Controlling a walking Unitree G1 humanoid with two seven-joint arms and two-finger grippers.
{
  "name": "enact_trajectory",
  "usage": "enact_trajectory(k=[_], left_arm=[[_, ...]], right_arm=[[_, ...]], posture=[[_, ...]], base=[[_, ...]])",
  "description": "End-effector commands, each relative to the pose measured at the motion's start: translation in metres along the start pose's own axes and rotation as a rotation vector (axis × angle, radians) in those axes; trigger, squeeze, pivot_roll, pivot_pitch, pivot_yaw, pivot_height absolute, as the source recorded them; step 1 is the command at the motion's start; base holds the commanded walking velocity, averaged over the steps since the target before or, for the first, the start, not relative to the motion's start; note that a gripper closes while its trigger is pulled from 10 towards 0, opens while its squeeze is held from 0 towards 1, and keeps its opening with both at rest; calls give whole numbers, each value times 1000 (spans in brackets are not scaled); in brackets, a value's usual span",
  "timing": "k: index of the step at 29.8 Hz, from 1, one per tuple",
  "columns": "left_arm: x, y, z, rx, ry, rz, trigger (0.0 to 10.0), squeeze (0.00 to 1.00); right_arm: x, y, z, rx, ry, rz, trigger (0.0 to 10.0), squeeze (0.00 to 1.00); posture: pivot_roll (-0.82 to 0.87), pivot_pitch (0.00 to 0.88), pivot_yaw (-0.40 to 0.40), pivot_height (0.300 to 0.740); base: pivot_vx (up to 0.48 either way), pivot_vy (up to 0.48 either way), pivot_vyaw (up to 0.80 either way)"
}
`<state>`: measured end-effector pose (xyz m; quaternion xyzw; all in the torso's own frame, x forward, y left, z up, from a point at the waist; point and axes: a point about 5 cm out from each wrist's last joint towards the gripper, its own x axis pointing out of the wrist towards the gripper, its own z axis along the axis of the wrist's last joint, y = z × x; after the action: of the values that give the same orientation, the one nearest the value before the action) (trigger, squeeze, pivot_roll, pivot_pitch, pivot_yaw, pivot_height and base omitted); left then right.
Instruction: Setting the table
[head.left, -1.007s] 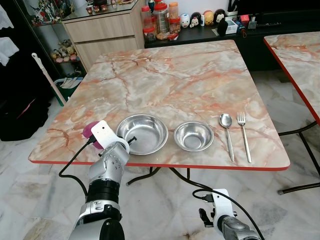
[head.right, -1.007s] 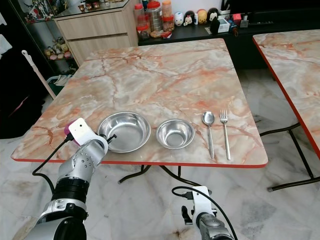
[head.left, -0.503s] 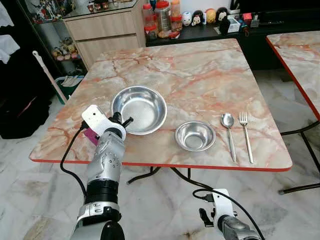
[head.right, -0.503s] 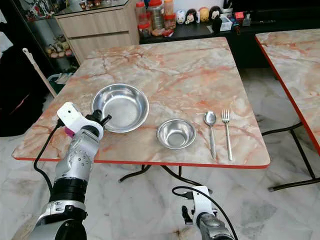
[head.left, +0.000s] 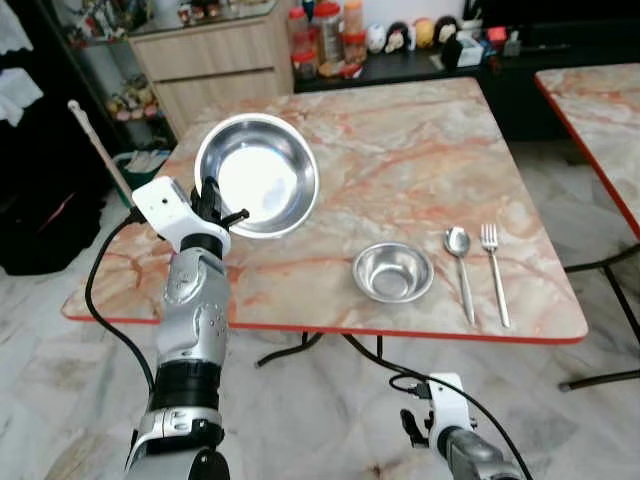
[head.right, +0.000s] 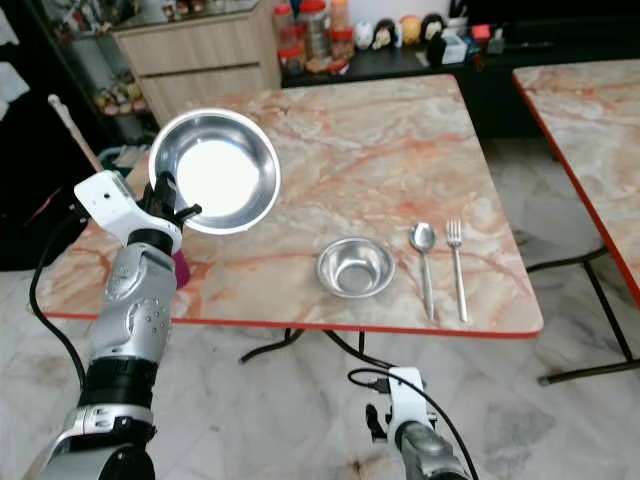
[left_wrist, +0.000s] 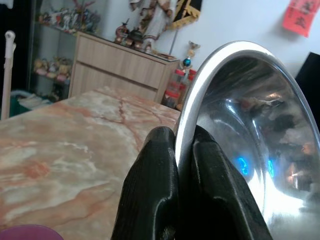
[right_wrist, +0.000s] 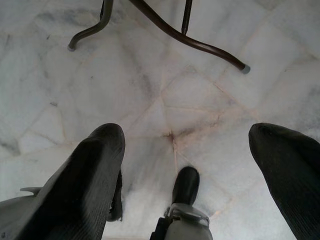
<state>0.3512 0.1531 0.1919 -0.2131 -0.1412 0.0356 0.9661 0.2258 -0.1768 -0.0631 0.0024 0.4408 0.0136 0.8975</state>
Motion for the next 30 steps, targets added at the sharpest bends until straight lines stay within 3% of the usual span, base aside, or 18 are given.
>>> enact_trajectory(k=[1,3,5,10,14,23,30], left_arm=[[-5,-9,1,89,-39,-64,10000,0],[-10,-20,-6,156,-46,-124,10000,0],[-12,-23,-7,162,-49,-138,10000,0],[-14,-19,-7,155,-63,-131,10000,0],[-16,-14,-6,167,-78,-109,10000,0],[-15,-13,-2,149,-101,-97,10000,0],[-16,-13,-1,151,-107,-91,10000,0]], right_arm=[[1,5,3,15,-16,0,10000,0],[1,3,3,16,-14,-13,10000,0],[1,3,3,19,-20,-17,10000,0],[0,1,5,24,-41,-37,10000,0],[0,0,5,28,-41,-36,10000,0],[0,-2,4,13,-37,-34,10000,0],[0,-3,3,8,-29,-31,10000,0]], posture=[[-40,0,107,740],[-46,0,104,740],[-45,4,101,740],[-44,21,91,740],[-43,23,86,740],[-44,15,78,740],[-41,9,76,740]], base=[[0,0,0],[0,0,0],[0,0,0],[0,0,0],[0,0,-770],[0,0,0],[0,-277,0]])
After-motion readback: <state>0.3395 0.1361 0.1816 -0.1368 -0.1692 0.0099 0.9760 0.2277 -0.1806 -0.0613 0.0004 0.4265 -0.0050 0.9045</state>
